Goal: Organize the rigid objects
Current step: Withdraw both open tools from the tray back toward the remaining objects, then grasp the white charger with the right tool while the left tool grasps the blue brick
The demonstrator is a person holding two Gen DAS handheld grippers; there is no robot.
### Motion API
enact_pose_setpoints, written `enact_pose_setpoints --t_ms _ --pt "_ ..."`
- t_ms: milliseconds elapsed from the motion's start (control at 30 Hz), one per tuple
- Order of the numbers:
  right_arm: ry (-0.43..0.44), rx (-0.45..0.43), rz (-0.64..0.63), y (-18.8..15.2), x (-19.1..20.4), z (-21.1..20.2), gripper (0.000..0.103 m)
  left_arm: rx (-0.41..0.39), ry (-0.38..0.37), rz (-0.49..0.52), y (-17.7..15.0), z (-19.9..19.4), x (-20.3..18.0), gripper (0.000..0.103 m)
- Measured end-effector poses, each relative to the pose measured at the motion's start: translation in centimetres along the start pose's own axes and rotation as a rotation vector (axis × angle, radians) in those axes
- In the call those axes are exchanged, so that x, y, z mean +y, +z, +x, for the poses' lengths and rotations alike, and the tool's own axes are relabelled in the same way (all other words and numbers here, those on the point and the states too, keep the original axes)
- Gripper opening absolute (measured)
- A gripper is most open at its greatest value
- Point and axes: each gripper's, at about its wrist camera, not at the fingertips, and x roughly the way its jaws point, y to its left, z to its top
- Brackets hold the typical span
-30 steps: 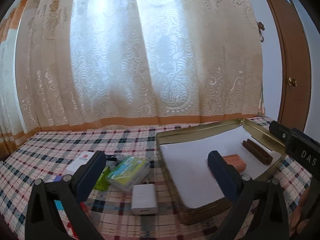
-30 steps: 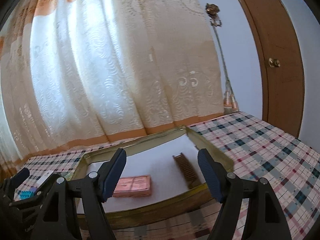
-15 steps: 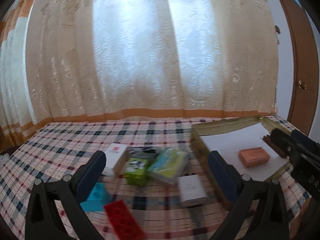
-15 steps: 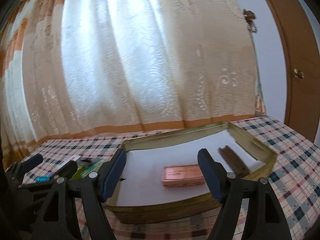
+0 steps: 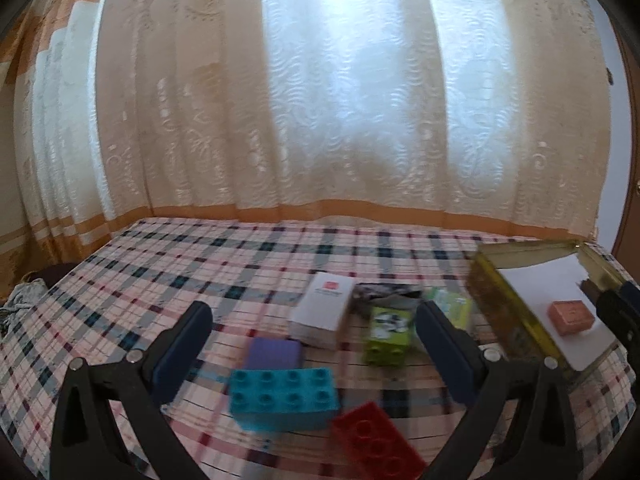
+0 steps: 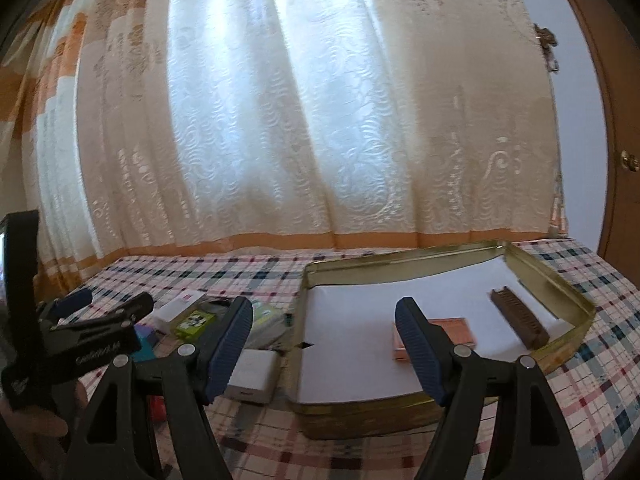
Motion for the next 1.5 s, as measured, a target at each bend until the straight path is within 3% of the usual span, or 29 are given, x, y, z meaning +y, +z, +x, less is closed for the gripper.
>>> enact_pose_setpoints --t_ms 133,467,667,933,1233,1333,1500 --pt "0.029 0.036 -0.030 -0.2 1.8 0.5 0.076 0.037 0.003 -0.053 0.0 0.8 2.1 0.103" --pt "0.116 0.240 -0.064 -1.3 6.5 4.0 0.073 0.083 0.041 -0.123 -0.2 1.5 4.6 0.103" --pt "0.108 0.357 -0.039 -2.0 7.4 6.4 0.071 0.088 0.055 -0.165 -0.1 1.6 5.8 0.103" --pt "-0.075 0.440 -0.067 -2.7 8.8 8.4 0.067 0.105 0.072 -0.167 -0.1 1.7 6.7 0.103" --pt "-0.091 0.446 -0.116 -2.9 10.4 9.2 0.066 0.107 0.100 -0.225 -0.1 1.8 8.3 0.103" --pt "-0.139 0.473 -0.052 -2.9 8.9 9.6 0.062 0.116 0.090 -0.220 -0.2 1.9 8.3 0.103" --pt "-0.172 0.504 -0.091 -3.0 9.2 10.4 0.062 0.122 0.047 -0.193 -0.2 1.9 7.5 0.103"
